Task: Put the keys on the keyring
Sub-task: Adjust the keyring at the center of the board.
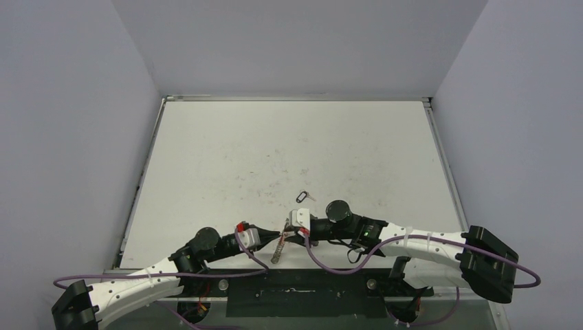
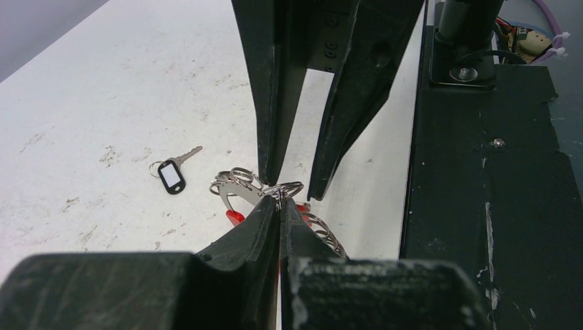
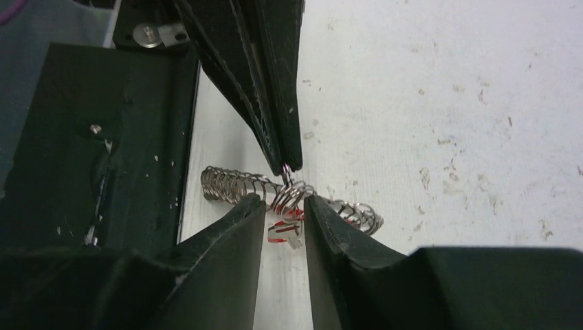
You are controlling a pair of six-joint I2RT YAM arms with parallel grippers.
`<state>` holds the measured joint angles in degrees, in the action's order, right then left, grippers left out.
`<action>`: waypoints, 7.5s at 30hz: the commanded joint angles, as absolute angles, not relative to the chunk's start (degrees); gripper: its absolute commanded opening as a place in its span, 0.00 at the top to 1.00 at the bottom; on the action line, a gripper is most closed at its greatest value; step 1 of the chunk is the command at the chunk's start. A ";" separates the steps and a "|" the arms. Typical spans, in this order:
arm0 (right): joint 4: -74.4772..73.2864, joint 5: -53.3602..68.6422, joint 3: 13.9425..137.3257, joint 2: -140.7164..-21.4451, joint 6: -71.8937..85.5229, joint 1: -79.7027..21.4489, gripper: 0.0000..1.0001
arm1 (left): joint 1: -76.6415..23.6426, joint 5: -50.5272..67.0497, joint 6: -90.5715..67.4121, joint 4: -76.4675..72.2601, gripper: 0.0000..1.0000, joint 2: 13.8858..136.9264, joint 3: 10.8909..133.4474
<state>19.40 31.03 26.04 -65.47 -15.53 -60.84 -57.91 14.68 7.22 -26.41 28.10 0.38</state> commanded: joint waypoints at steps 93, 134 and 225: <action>23.37 34.07 29.56 -68.76 -12.83 -59.92 1.00 | -57.97 15.59 8.27 -26.44 0.96 24.52 -0.90; -22.14 28.10 53.46 -81.55 -16.17 -58.28 1.00 | -57.92 15.11 12.41 -31.92 0.74 45.52 8.21; 34.09 40.72 25.94 -64.41 -10.90 -54.87 0.74 | -58.02 16.17 9.52 -45.59 1.00 34.41 -2.16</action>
<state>29.95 40.07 23.66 -64.45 -11.29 -54.04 -57.95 14.85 10.07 -41.95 35.27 0.34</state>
